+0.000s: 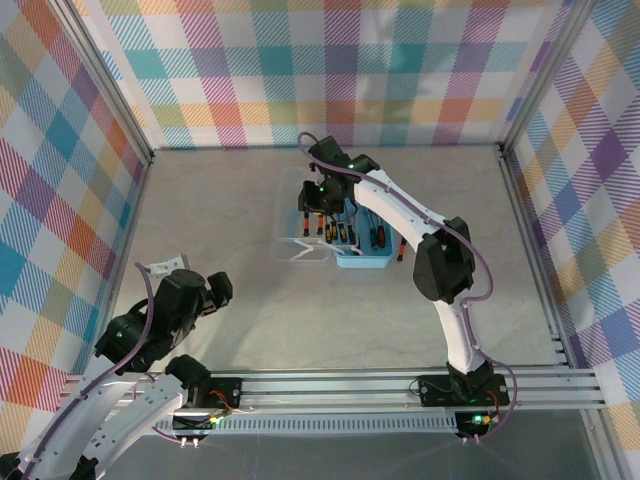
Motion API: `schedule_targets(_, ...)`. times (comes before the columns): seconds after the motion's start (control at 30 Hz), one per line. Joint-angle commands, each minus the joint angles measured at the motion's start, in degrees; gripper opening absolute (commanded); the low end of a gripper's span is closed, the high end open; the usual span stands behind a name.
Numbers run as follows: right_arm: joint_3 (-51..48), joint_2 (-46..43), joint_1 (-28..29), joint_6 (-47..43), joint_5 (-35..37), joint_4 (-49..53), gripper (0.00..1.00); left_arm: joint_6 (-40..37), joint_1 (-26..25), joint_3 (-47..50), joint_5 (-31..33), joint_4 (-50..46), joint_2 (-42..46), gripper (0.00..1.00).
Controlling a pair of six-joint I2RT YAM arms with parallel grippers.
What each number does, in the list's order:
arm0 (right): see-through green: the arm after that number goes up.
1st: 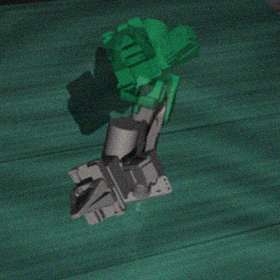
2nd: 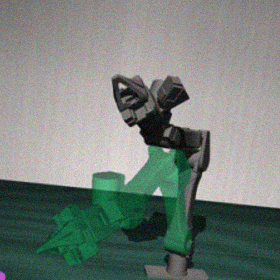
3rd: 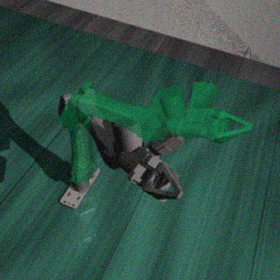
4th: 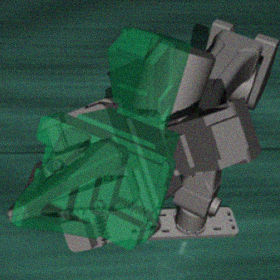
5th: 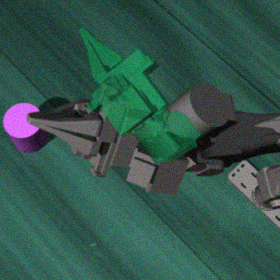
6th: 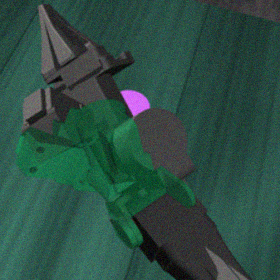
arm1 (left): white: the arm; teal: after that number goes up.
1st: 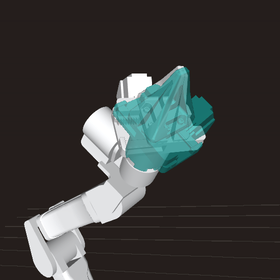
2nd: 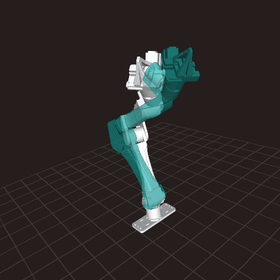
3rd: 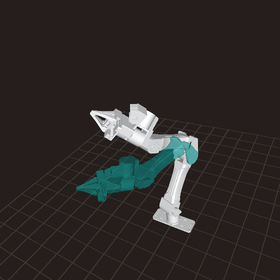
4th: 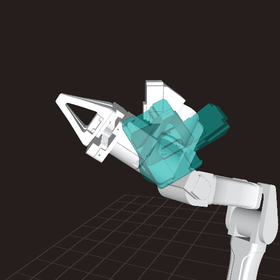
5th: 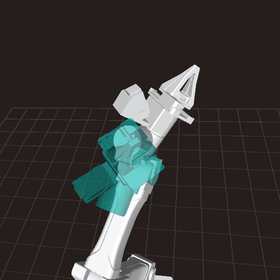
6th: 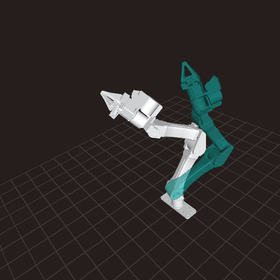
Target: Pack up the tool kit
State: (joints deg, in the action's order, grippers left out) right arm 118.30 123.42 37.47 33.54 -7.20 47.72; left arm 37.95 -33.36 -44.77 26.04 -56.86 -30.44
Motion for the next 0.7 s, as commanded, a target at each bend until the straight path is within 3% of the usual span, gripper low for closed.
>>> schedule_targets(0.0,1.5,-6.8,-0.1,-2.2,3.2,2.1,0.29,-0.3,-0.3,0.4,0.1,0.3,-0.4,1.00)
schedule_targets(0.13,-4.3,-12.8,-0.2,-3.9,11.8,2.1,0.30,-0.2,-0.3,0.4,0.1,0.2,-0.3,1.00)
schedule_targets(0.27,-16.8,-21.7,-2.0,-5.3,19.1,-2.4,0.32,-0.3,-0.3,0.4,0.0,0.3,-0.3,1.00)
schedule_targets(0.47,-32.3,-29.8,-11.0,-4.1,17.9,-5.1,0.34,-0.3,-0.2,0.4,-0.3,0.4,-0.4,1.00)
schedule_targets(0.67,-40.4,-29.5,-19.6,-3.1,14.8,-6.0,0.36,-0.3,-0.3,0.3,-0.3,0.3,-0.3,1.00)
